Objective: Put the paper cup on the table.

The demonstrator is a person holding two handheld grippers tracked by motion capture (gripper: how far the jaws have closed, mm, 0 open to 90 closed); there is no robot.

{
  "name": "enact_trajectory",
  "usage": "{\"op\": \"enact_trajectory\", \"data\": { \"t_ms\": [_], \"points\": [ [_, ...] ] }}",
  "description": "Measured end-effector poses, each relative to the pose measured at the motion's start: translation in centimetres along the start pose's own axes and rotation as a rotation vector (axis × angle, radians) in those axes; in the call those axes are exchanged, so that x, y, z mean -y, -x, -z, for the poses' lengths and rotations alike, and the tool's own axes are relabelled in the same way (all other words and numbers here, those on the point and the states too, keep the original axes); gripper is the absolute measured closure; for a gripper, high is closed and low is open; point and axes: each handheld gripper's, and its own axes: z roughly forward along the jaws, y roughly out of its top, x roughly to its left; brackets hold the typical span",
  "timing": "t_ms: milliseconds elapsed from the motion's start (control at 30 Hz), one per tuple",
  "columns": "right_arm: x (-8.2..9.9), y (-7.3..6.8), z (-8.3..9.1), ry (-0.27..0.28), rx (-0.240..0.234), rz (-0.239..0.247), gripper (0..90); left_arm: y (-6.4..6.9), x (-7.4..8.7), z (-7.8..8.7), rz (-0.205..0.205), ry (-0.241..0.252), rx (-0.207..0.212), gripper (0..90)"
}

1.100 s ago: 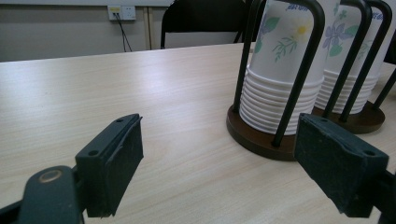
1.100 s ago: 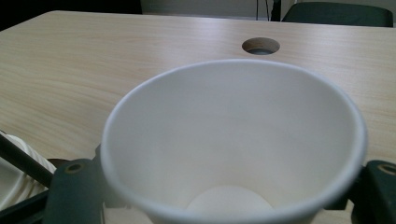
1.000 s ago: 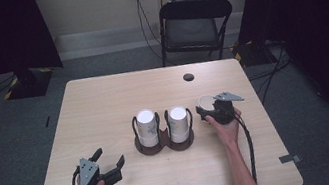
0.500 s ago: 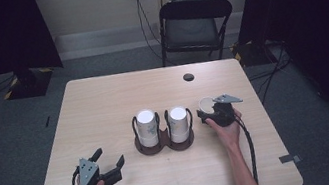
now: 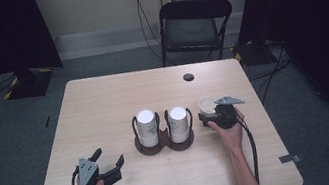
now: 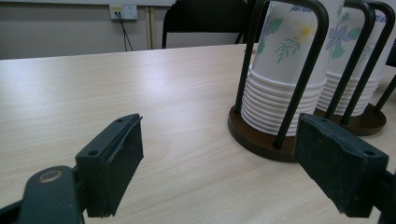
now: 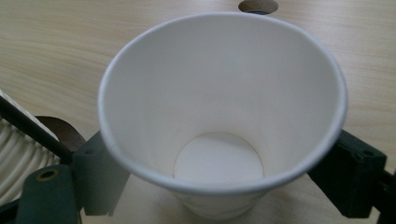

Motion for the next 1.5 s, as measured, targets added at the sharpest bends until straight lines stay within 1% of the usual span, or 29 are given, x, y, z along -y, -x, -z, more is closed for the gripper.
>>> {"op": "enact_trajectory", "data": {
  "t_ms": [67,133,333,433,467,500,567,633,667,700,733,767,833,1000,1033,1067,1100,1167,1200,1267,1333,1433,1467,1500],
  "points": [
    [-0.1,-0.1,0.1,0.001,0.007,0.0,14.5,0.0,0.0,0.0,0.001,0.0,0.0,15.8],
    [-0.1,0.0,0.3,0.014,0.013,-0.017,13.9,0.0,0.0,0.0,0.003,-0.003,0.0,15.8],
    [-0.2,-0.2,0.8,0.011,0.017,-0.013,13.9,0.0,0.0,-0.1,-0.004,-0.009,-0.005,15.8],
    [-0.3,-0.2,1.0,0.01,0.01,-0.014,13.9,0.0,0.0,-0.1,-0.006,-0.01,-0.007,15.8],
    [-0.3,-0.2,1.2,0.012,0.013,-0.01,14.0,0.0,0.0,-0.1,-0.006,-0.01,-0.007,15.8],
    [-0.2,-0.2,1.4,0.025,0.021,-0.01,14.1,0.0,0.0,-0.1,-0.003,-0.01,-0.009,15.8],
    [0.0,-0.2,1.7,0.028,0.019,-0.017,14.0,0.0,0.0,-0.1,-0.002,-0.012,-0.01,15.8],
    [0.1,-0.2,1.7,0.028,0.015,-0.015,14.0,0.0,0.0,-0.1,-0.002,-0.011,-0.01,15.8],
    [0.3,-0.3,2.1,0.032,0.021,-0.009,13.8,0.0,0.0,-0.1,-0.002,-0.011,-0.009,15.8],
    [0.3,-0.3,2.1,0.032,0.021,-0.009,13.8,0.0,0.0,-0.1,-0.002,-0.012,-0.009,15.8],
    [0.3,-0.3,2.5,0.031,0.012,-0.019,13.8,0.0,0.0,-0.1,-0.002,-0.012,-0.01,15.8],
    [0.3,-0.3,2.5,0.031,0.012,-0.019,13.8,0.0,-0.1,-0.1,-0.002,-0.013,-0.01,15.8],
    [0.5,-0.5,3.1,0.058,0.02,-0.022,14.0,0.0,-0.1,-0.1,-0.001,-0.013,-0.011,15.8],
    [1.1,-0.4,3.9,0.072,0.025,-0.045,13.9,0.1,-0.1,-0.1,-0.005,-0.012,-0.014,15.8],
    [1.4,-0.5,4.5,0.094,0.018,-0.054,14.1,0.0,-0.1,-0.1,-0.004,-0.016,-0.017,15.8],
    [1.4,-0.5,4.5,0.094,0.018,-0.054,14.1,0.0,-0.1,-0.1,-0.004,-0.016,-0.017,15.8],
    [1.4,-0.8,5.2,0.106,0.026,-0.053,14.2,0.0,-0.1,-0.1,0.0,-0.016,-0.019,15.8],
    [1.5,-1.0,5.7,0.113,0.031,-0.057,14.2,0.0,-0.1,-0.1,0.001,-0.016,-0.024,15.7],
    [1.5,-1.2,6.0,0.114,0.028,-0.054,14.0,0.0,-0.1,-0.1,0.003,-0.016,-0.026,15.7],
    [1.7,-1.7,6.7,0.139,0.035,-0.04,14.2,0.0,-0.1,-0.1,0.009,-0.014,-0.03,15.7],
    [1.9,-2.1,7.3,0.151,0.036,-0.035,14.2,0.0,-0.1,-0.1,0.011,-0.016,-0.034,15.7],
    [2.1,-2.4,7.8,0.159,0.036,-0.038,14.1,-0.1,-0.1,-0.1,0.014,-0.014,-0.035,15.6],
    [2.4,-2.7,8.4,0.172,0.038,-0.047,14.3,-0.1,0.0,-0.1,0.016,-0.011,-0.037,15.6],
    [2.6,-2.8,8.6,0.181,0.04,-0.051,14.3,-0.1,0.0,0.0,0.017,-0.011,-0.039,15.6]
  ]
}}
